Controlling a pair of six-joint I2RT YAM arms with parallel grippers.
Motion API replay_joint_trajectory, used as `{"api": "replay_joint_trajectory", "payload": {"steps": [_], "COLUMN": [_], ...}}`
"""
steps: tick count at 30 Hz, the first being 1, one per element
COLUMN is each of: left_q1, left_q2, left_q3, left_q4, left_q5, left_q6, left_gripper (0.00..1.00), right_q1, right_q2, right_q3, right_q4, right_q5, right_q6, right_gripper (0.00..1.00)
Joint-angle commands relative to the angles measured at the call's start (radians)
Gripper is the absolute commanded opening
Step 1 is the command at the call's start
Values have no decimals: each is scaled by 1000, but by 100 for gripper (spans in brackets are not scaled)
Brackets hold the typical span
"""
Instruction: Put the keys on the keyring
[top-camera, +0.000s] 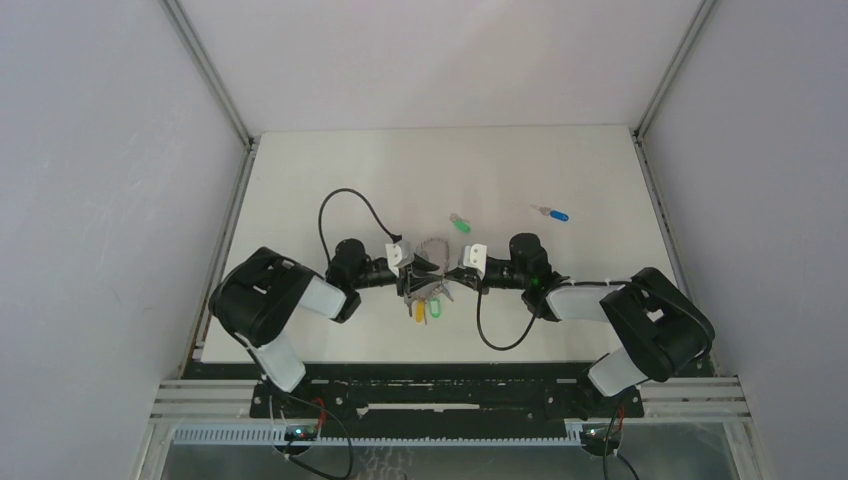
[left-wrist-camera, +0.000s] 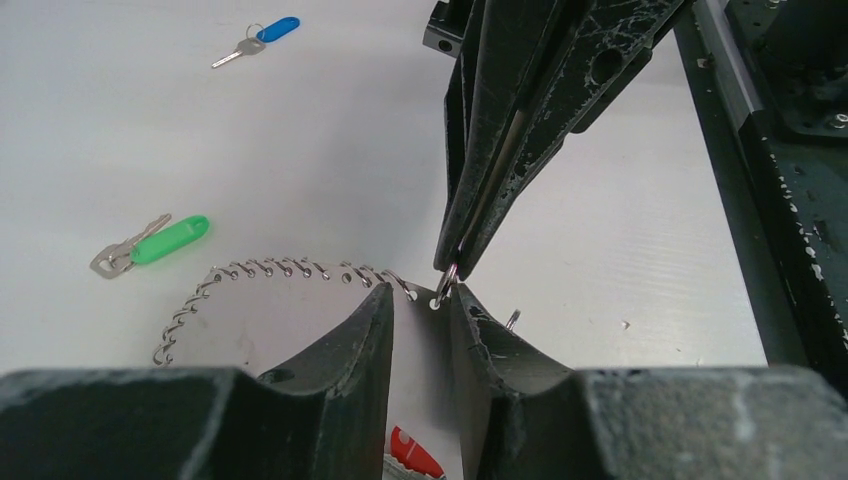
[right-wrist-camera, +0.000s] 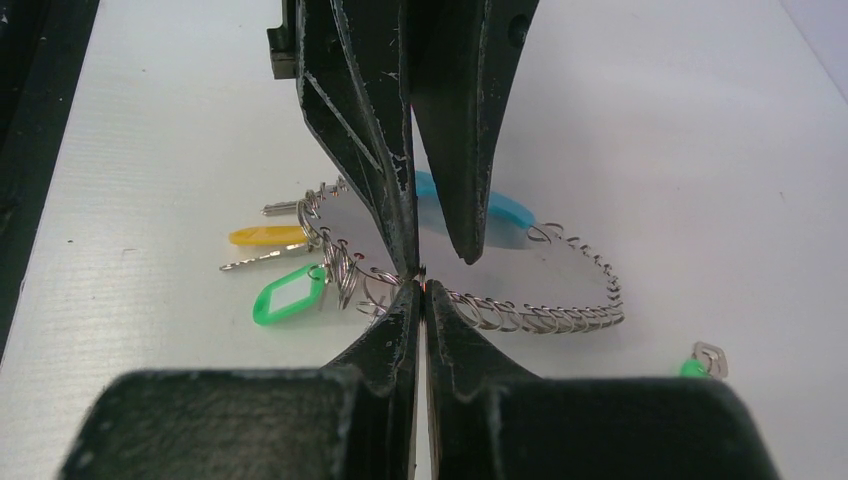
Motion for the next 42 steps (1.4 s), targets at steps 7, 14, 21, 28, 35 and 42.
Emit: {"api": "replay_joint_trajectory", "payload": {"steps": [7,14,21,28,35,42], "left_q1": [-13,-17,-23,-27,-34,-35], "left_q2": [18,30,42,44,23,-108], "left_q3": [47,51,57,65,58,56], "left_q4": [60,52,53,25,25,-176], "left_q5": [33,41,47,55,43,-37], "left_q6": [-1,3,2,6,6,81], "left_gripper": [26,23,22,18,11,0], "right_q1": [-8,-8,-8,-8,-8,-12], "right_q2": [-28,-40,-50,-58,-62,-100], "right_q3": [34,33,34,34,33,33], "right_q4": [19,14,9,10,0,-60], "right_q5": [-42,-49,-54,-59,-64,-38], "right_q6": [-17,-14,-13,-10,-10,-30], "right_gripper": [0,0,0,0,0,0]}}
